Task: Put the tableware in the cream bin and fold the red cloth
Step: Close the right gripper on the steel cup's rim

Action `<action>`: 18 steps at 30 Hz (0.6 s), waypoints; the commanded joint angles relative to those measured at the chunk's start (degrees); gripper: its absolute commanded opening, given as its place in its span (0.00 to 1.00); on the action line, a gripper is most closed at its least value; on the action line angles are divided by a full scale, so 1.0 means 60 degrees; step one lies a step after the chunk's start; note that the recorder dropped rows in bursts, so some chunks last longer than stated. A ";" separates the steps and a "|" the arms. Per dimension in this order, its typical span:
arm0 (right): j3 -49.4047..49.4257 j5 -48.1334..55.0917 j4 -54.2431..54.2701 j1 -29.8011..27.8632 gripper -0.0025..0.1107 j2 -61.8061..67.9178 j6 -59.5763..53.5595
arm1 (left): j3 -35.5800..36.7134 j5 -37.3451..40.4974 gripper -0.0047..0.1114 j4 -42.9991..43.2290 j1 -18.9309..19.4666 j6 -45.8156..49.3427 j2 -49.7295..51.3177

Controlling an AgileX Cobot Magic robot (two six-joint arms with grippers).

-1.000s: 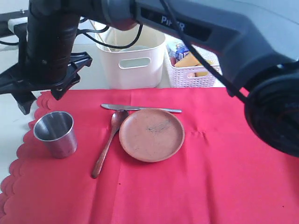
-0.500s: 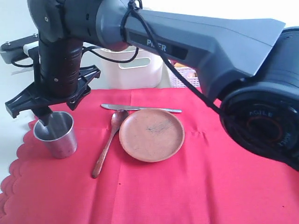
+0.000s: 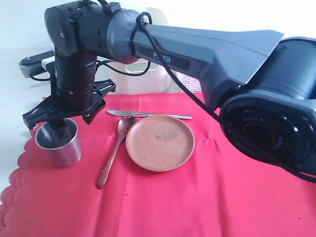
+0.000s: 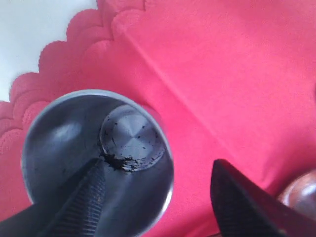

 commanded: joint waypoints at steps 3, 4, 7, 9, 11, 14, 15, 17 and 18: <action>-0.0049 0.0065 0.0207 -0.0104 0.51 0.0263 0.0016 | 0.0024 -0.0038 0.05 -0.0005 -0.0059 -0.0027 -0.0059; -0.0049 0.0065 0.0207 -0.0104 0.47 0.0283 0.0016 | 0.0024 -0.0038 0.05 -0.0005 -0.0059 -0.0027 -0.0059; -0.0049 0.0065 0.0207 -0.0104 0.29 0.0348 -0.0003 | 0.0024 -0.0038 0.05 -0.0005 -0.0059 -0.0027 -0.0059; -0.0049 0.0072 0.0207 -0.0104 0.17 0.0348 -0.0101 | 0.0024 -0.0038 0.05 -0.0005 -0.0059 -0.0027 -0.0059; -0.0049 0.0110 0.0185 -0.0104 0.06 0.0325 -0.0147 | 0.0024 -0.0038 0.05 -0.0005 -0.0059 -0.0027 -0.0059; -0.0049 0.0171 0.0084 -0.0104 0.02 0.0197 -0.0212 | 0.0024 -0.0038 0.05 -0.0005 -0.0059 -0.0027 -0.0059; -0.0049 0.0171 0.0084 -0.0104 0.02 0.0150 -0.0265 | 0.0024 -0.0038 0.05 -0.0005 -0.0059 -0.0027 -0.0059; -0.0049 0.0171 0.0010 -0.0104 0.02 -0.0057 -0.0341 | 0.0024 -0.0038 0.05 -0.0005 -0.0059 -0.0008 -0.0059; -0.0049 0.0149 -0.0068 -0.0104 0.02 -0.0168 -0.0385 | 0.0024 -0.0038 0.05 -0.0005 -0.0059 -0.0008 -0.0059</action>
